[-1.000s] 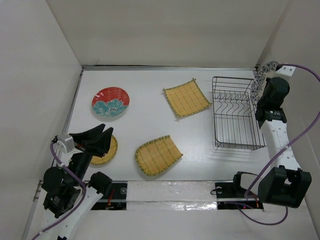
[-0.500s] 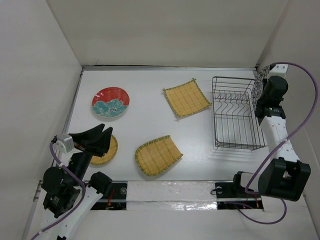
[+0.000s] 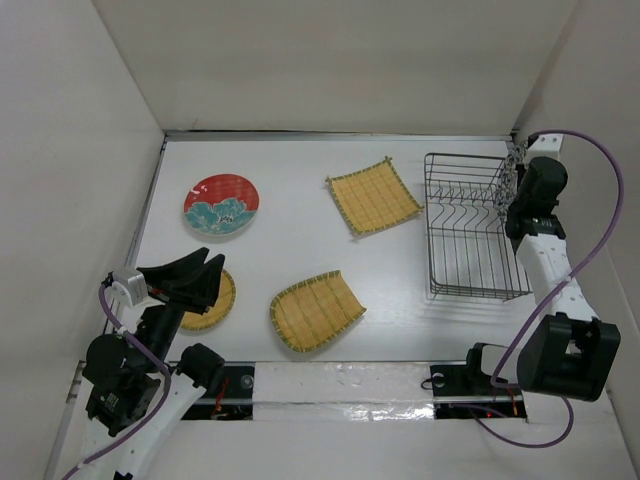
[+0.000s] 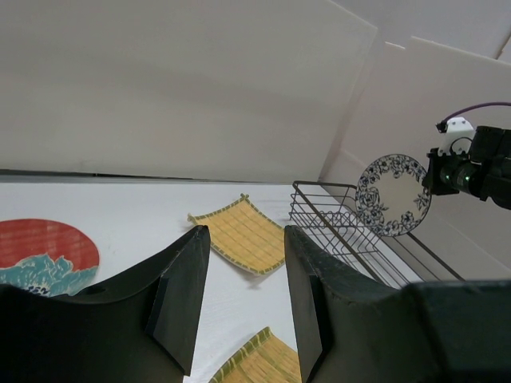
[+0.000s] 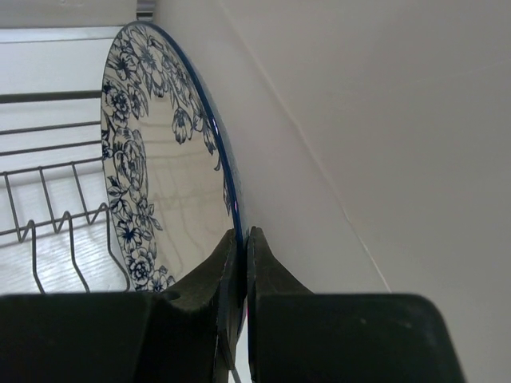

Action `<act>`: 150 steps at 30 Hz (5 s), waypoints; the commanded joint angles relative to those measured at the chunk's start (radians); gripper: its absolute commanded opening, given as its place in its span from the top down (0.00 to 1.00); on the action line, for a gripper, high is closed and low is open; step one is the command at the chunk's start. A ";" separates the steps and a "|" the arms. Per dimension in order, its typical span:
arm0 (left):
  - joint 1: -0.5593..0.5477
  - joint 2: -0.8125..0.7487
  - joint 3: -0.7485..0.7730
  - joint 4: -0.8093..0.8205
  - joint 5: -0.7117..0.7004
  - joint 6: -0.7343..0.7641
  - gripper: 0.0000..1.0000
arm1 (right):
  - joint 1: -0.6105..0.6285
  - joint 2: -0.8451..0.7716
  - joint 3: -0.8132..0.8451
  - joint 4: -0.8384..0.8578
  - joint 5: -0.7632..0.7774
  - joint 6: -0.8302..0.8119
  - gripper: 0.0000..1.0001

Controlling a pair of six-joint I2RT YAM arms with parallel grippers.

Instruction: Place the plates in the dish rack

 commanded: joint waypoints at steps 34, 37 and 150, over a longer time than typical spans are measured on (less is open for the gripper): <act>-0.006 -0.025 0.011 0.026 -0.024 -0.010 0.63 | 0.096 0.064 0.065 0.129 0.137 0.273 0.14; -0.006 0.017 0.011 0.023 -0.033 -0.013 0.66 | 0.142 0.049 0.090 0.104 0.174 0.382 0.08; -0.007 0.057 0.004 0.037 -0.050 -0.008 0.75 | 0.254 0.076 0.015 0.360 0.269 -0.144 1.00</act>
